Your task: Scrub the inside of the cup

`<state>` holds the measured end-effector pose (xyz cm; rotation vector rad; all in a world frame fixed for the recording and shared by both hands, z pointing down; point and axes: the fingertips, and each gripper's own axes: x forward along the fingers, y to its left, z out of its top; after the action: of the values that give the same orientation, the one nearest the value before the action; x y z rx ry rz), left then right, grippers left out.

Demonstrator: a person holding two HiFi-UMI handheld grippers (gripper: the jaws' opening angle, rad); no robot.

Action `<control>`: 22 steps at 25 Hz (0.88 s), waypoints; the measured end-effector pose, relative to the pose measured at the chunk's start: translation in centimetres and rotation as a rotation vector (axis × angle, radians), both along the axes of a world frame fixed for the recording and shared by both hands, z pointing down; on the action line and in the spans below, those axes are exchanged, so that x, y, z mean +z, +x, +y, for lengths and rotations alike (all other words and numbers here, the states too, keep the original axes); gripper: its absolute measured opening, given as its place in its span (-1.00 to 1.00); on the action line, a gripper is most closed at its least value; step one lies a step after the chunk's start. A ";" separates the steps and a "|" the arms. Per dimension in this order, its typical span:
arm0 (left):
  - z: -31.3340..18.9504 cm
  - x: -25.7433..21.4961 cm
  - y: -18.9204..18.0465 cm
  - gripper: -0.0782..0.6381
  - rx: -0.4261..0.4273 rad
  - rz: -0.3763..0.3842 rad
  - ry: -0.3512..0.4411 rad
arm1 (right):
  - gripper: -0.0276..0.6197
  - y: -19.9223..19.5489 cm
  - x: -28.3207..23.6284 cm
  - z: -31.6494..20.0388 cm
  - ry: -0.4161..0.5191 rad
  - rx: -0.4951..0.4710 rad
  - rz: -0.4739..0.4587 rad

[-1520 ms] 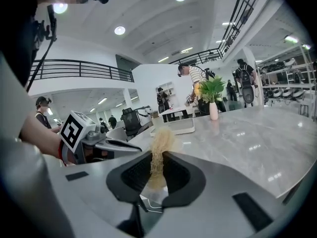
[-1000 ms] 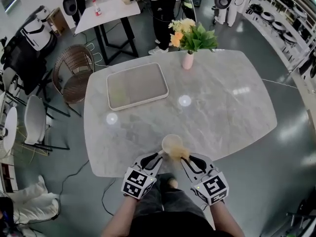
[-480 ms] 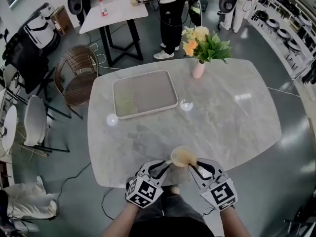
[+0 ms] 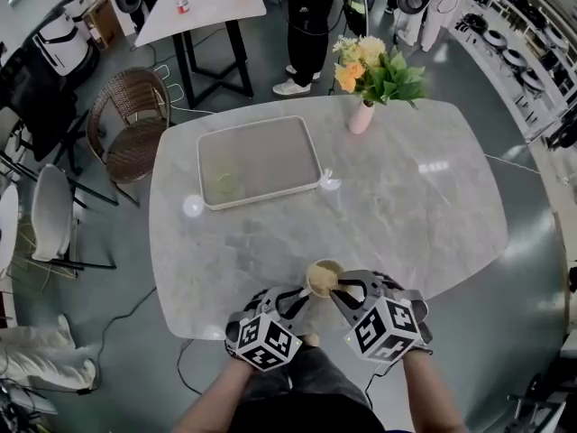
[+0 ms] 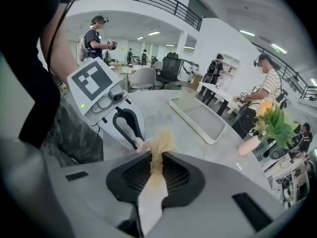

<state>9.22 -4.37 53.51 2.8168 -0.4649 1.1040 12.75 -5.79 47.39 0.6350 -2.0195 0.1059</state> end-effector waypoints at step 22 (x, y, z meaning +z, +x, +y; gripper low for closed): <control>-0.5 0.3 0.4 -0.61 -0.022 0.018 0.015 | -0.73 0.8 0.5 -0.2 -0.166 -0.050 0.115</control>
<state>9.57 -4.84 53.85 2.8254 -0.5035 1.0750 13.55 -5.96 47.85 0.4744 -1.8919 0.2003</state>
